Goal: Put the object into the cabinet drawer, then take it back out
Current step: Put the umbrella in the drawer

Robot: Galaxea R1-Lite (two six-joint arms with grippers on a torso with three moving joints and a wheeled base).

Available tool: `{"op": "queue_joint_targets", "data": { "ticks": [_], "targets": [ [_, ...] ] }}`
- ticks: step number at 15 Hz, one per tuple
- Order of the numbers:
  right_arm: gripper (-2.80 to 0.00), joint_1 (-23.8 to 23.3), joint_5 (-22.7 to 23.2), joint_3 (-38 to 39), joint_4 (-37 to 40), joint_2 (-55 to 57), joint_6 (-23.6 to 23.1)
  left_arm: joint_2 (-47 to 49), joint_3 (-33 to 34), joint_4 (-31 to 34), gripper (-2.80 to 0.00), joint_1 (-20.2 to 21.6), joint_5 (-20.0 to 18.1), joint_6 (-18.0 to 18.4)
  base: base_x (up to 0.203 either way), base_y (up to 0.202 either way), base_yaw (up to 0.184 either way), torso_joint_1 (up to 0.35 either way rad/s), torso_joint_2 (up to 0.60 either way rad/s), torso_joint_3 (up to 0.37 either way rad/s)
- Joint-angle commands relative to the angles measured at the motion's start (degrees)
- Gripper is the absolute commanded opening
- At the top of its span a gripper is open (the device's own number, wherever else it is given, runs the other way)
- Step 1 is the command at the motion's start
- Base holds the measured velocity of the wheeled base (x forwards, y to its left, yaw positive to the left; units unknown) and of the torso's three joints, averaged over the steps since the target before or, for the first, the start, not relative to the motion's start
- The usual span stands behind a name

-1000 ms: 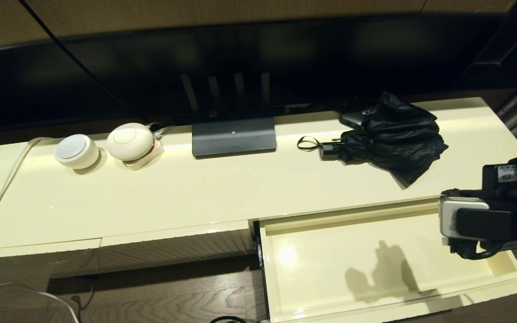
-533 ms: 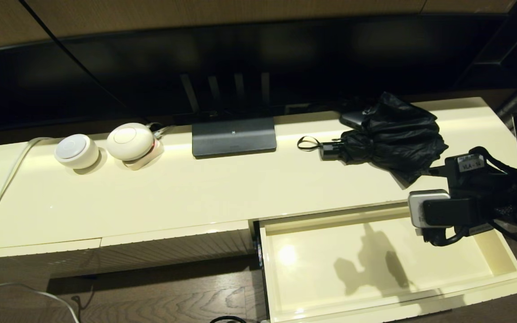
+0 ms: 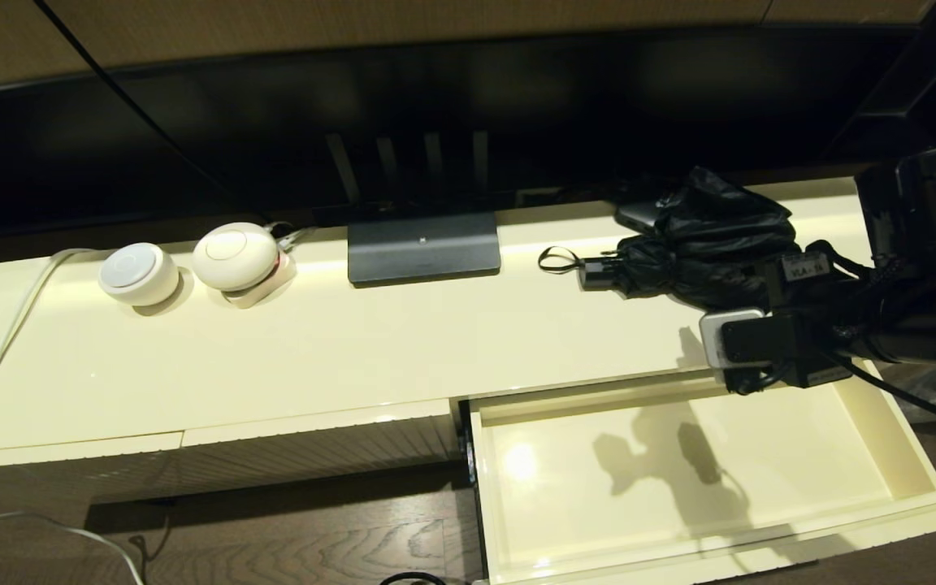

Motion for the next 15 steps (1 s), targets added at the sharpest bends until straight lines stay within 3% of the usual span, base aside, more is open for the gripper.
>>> {"op": "queue_joint_targets", "data": {
  "ticks": [1,4,9,15],
  "targets": [
    [0.00,-0.3,-0.3,-2.4,-0.2,3.2,0.0,0.1,0.2,0.0,-2.80,0.0,0.0,0.0,0.000,0.000,0.000,0.000,0.00,0.000],
    [0.00,-2.1,-0.6,-9.2,-1.0,8.6,0.1,0.1,0.2,0.0,-2.80,0.0,0.0,0.0,0.000,0.000,0.000,0.000,0.00,0.000],
    [0.00,-4.5,-2.0,-13.3,-10.5,14.6,0.2,0.0,0.2,0.0,-2.80,0.0,0.0,0.0,0.000,0.000,0.000,0.000,0.00,0.000],
    [0.00,-5.4,-2.0,-19.5,-10.7,19.6,0.4,0.0,0.2,0.0,-2.80,0.0,0.0,0.0,0.000,0.000,0.000,0.000,0.00,0.000]
  ]
}}
